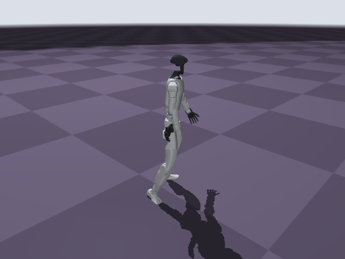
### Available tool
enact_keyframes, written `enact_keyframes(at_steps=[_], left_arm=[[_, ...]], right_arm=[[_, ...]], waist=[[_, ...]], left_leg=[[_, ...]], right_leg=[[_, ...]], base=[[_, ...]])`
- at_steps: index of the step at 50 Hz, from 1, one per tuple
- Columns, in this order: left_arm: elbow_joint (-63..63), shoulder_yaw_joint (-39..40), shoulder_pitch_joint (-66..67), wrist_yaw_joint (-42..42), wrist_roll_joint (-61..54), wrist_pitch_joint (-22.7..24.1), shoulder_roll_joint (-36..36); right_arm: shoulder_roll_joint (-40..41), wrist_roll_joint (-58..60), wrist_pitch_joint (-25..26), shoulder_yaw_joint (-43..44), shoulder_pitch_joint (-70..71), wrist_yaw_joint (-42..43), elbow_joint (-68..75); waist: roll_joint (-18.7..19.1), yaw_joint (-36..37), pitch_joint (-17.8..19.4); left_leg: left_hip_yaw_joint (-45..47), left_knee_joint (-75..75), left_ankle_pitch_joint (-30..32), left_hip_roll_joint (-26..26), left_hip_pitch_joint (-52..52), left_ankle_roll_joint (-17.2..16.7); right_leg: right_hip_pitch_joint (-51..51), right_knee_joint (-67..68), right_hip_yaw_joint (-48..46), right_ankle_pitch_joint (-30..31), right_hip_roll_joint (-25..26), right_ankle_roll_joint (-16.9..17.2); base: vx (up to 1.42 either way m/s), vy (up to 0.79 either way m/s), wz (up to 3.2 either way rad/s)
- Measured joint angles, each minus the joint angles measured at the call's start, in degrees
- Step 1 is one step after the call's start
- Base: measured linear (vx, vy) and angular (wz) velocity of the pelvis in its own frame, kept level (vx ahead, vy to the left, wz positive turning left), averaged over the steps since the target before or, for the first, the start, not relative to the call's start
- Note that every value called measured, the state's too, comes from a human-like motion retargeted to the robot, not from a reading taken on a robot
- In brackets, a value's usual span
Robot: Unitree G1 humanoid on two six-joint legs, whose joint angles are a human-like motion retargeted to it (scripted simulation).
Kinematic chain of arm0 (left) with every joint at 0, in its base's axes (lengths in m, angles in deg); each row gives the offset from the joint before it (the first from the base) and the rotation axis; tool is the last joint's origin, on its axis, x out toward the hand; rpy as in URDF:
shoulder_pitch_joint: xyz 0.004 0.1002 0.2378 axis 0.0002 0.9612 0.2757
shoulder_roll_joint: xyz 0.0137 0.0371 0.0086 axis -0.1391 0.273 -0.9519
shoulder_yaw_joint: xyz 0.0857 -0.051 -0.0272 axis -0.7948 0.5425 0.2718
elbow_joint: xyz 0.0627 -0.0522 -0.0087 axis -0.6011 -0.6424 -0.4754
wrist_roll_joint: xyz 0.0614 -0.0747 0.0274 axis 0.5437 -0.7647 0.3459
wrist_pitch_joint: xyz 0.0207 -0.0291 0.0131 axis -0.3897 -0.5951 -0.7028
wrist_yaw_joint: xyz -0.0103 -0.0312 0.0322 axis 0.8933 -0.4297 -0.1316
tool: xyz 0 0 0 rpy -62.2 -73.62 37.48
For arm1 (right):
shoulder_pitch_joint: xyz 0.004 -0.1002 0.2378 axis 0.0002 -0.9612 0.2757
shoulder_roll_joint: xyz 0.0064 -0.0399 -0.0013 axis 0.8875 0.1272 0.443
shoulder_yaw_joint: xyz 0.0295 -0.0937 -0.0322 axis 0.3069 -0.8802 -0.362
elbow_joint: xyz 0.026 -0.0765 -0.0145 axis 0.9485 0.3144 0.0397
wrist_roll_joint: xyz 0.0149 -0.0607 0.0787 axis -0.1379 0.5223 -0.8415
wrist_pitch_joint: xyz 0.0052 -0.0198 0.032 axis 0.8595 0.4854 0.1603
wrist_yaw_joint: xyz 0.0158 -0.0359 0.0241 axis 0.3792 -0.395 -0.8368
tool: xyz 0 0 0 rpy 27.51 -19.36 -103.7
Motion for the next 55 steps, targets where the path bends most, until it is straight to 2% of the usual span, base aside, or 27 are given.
enact_keyframes(at_steps=[5,8,10,12,15,17,20,23,25,27,31,34,36,38,40,43,45,50,55], left_arm=[[-1.4,3.8,-0.4,1.8,5.5,0.1,-2.9],[-0.3,5.0,-1.1,2.8,8.3,0.7,-5.5],[0.9,4.3,-1.6,3.3,10.2,1.2,-7.9],[2.3,2.7,-2.3,3.4,11.8,1.7,-10.6],[4.0,0.3,-3.4,2.7,13.4,2.5,-14.8],[4.9,-0.5,-4.3,1.8,13.6,3.2,-16.9],[6.2,-0.6,-5.7,0.7,12.3,3.7,-19.5],[7.3,-0.3,-7.5,0.3,8.5,3.7,-21.0],[7.7,-0.8,-8.8,-0.1,6.0,3.3,-21.7],[8.0,-1.7,-10.7,-0.1,3.2,3.6,-21.9],[8.5,-9.0,-13.1,-1.2,0.4,4.5,-23.1],[7.1,-16.0,-19.6,-2.7,-0.6,5.3,-23.0],[6.5,-19.4,-24.2,-2.2,-1.2,5.3,-22.4],[6.5,-23.3,-30.8,-1.9,-2.5,5.4,-22.0],[5.1,-25.1,-38.9,-1.8,-3.2,4.8,-19.8],[3.6,-34.3,-52.5,-2.4,-6.5,7.3,-17.8],[0.9,-34.7,-59.2,-4.1,-7.8,6.0,-15.4],[-3.7,-36.7,-74.6,-6.3,-14.2,6.3,-9.9],[-5.0,-40.3,-83.2,-7.5,-18.9,5.3,-5.2]], right_arm=[[0.7,0.0,0.0,0.7,0.2,0.0,0.7],[-0.3,0.0,0.0,-0.1,0.2,0.0,1.1],[-1.5,0.0,0.0,-0.8,0.4,0.0,1.5],[-2.8,0.0,0.0,-0.9,0.8,0.0,2.2],[-3.7,0.0,0.0,0.9,1.5,0.0,4.0],[-3.8,0.0,0.0,3.4,2.2,0.0,5.0],[-3.6,0.0,0.0,7.1,4.4,0.0,5.7],[-3.9,0.0,0.0,8.3,8.0,0.0,5.9],[-4.8,0.0,0.0,8.3,11.0,0.0,5.3],[-5.8,0.0,0.0,6.1,13.9,0.0,4.8],[-7.2,0.0,0.0,-1.3,18.1,0.0,3.7],[-7.6,0.0,0.0,-8.2,22.2,0.0,4.1],[-6.5,0.0,0.0,-10.5,25.0,0.0,4.2],[-5.2,0.0,0.0,-12.3,30.5,0.0,5.1],[-3.8,0.0,0.0,-13.2,35.2,0.0,6.3],[-1.5,0.0,0.0,-18.2,45.3,0.0,6.9],[0.7,0.0,0.0,-18.5,49.4,0.0,7.5],[6.3,0.0,0.0,-21.6,61.9,0.0,9.7],[12.2,0.0,0.0,-29.4,66.0,0.0,12.1]], waist=[[-0.2,0.5,-1.7],[-0.2,0.4,0.2],[-0.3,0.1,2.5],[-0.3,-0.2,5.1],[0.4,-0.5,8.8],[0.9,-1.0,10.9],[2.0,-1.2,14.3],[2.4,-0.4,18.9],[2.0,-1.3,22.6],[1.1,-1.6,26.0],[-0.8,-4.0,26.7],[-1.3,-5.4,26.7],[-1.5,-6.1,26.7],[-1.5,-7.1,26.7],[-1.0,-7.4,26.7],[-0.4,-8.6,26.7],[0.4,-8.7,26.7],[1.8,-8.9,26.7],[0.7,-9.5,26.7]], left_leg=[[7.6,-1.4,3.1,-0.2,2.0,0.3],[9.0,2.1,4.6,1.1,1.5,1.6],[6.0,6.0,4.8,1.7,0.0,2.2],[-1.6,10.1,4.1,1.3,-2.6,1.6],[-15.3,13.6,2.2,-0.7,-7.0,-1.1],[-20.0,13.0,1.1,-1.7,-9.1,-2.0],[-22.1,7.9,0.9,-1.3,-10.7,-1.6],[-22.2,2.9,5.0,-0.9,-11.2,0.3],[-21.0,5.2,6.5,-1.0,-14.1,0.1],[-18.9,6.6,6.0,-0.6,-16.4,1.8],[-14.7,6.6,7.4,-0.3,-26.1,-0.6],[-12.4,4.2,10.1,-0.5,-34.5,-1.9],[-11.1,3.3,11.2,-0.4,-39.4,-3.6],[-11.1,3.1,12.7,-0.6,-46.5,-4.1],[-11.6,4.1,14.0,-0.9,-53.4,-3.7],[-12.1,4.4,16.5,-1.6,-65.0,-3.9],[-12.5,5.3,17.5,-1.5,-70.4,-3.5],[-12.5,6.6,20.6,-1.1,-84.6,-5.0],[-11.3,7.9,21.7,-0.9,-92.1,-5.0]], right_leg=[[0.8,-10.8,4.9,-0.9,3.5,3.5],[1.0,-14.3,8.3,0.2,4.7,3.9],[1.2,-15.7,10.5,0.8,5.1,3.9],[1.2,-16.1,12.7,1.3,5.5,4.1],[0.6,-16.0,15.4,1.9,6.8,4.6],[-0.2,-16.2,16.7,2.5,7.8,5.1],[-2.5,-16.5,19.3,3.6,9.9,5.4],[-6.3,-16.2,23.3,5.4,11.8,4.7],[-9.1,-15.4,24.9,6.5,11.6,4.4],[-13.0,-14.9,27.5,7.8,11.9,4.8],[-24.2,-16.2,29.0,11.0,11.4,4.9],[-33.1,-16.4,20.2,12.8,8.6,3.0],[-37.5,-15.4,12.4,13.8,6.1,3.2],[-43.3,-15.2,8.0,15.6,4.6,3.9],[-49.0,-15.7,7.5,17.7,4.0,4.7],[-59.4,-17.8,7.6,21.4,3.9,5.3],[-64.6,-17.2,7.6,22.6,3.6,4.5],[-78.6,-15.9,6.9,26.7,3.6,5.5],[-87.0,-14.3,7.3,28.4,3.2,5.5]], base=[[-0.06,-0.29,-1.39],[-0.07,-0.27,-1.07],[-0.08,-0.23,-0.98],[-0.09,-0.17,-0.92],[-0.08,-0.10,-0.81],[-0.09,-0.04,-0.67],[-0.14,0.02,-0.87],[-0.21,0.07,-1.17],[-0.26,0.12,-0.77],[-0.27,0.16,-0.84],[-0.30,0.22,-0.57],[-0.32,0.23,-0.45],[-0.26,0.17,-0.39],[-0.23,0.10,0.07],[-0.22,0.05,0.36],[-0.20,0.03,0.43],[-0.12,0.01,0.22],[-0.17,0.02,0.06],[-0.07,0.04,0.13]])
